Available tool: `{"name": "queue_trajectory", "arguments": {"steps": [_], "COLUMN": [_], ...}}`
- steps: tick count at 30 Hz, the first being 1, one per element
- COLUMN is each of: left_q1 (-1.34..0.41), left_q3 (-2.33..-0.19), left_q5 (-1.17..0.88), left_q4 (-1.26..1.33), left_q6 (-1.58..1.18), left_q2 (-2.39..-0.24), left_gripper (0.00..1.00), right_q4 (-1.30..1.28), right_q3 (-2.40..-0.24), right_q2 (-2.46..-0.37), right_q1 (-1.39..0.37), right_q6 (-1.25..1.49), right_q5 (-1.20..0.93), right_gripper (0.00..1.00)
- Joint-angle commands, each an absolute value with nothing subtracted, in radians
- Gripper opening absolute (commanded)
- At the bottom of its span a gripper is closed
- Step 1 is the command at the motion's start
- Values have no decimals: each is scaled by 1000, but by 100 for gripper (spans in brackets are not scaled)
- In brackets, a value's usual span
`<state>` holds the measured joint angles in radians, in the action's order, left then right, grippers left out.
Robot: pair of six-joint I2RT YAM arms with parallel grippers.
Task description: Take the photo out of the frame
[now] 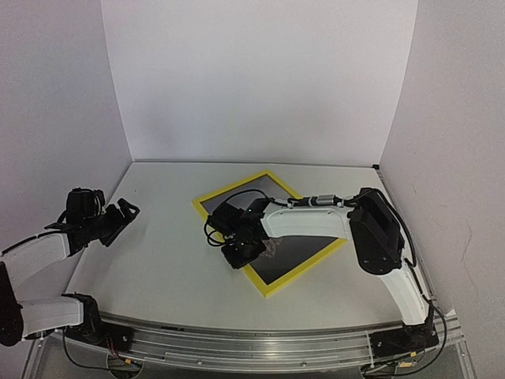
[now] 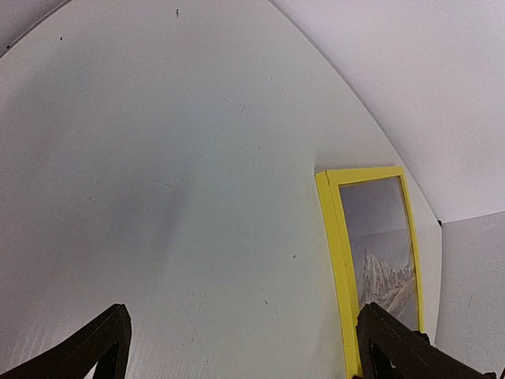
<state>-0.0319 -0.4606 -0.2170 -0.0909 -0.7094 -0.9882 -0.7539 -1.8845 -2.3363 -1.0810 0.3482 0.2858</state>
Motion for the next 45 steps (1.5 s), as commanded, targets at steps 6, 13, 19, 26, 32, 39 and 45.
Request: {"name": "queue_trajectory", "arguments": {"steps": [6, 13, 19, 26, 32, 39, 45], "left_q1": [-41, -279, -397, -448, -472, -487, -536], "left_q3": [-364, -382, -439, -457, -493, -541, -591], "left_q5": [-481, -366, -339, -322, -331, -354, -272], "left_q4": [219, 393, 580, 820, 895, 935, 795], "left_q6": [-880, -989, -1093, -1191, -1237, -1291, -1312], "left_q2": [-1019, -1179, -1426, -1589, -1701, -1791, -1746], "left_gripper": [100, 100, 100, 100, 96, 62, 34], "right_q4": [-778, -805, -818, -835, -836, -836, -836], "right_q3": [-1945, -1985, -2010, -2027, -2051, -2057, -2018], "right_q2": [-2257, -2199, -2173, -2175, -2189, -2192, -2181], "right_q1": [-1107, -1107, -1107, -1107, -1107, -1108, -1109], "right_q6": [371, 419, 433, 440, 438, 442, 425], "right_q5": [197, 90, -15, -66, -95, -110, -62], "right_gripper": [0, 0, 0, 0, 0, 0, 0]}}
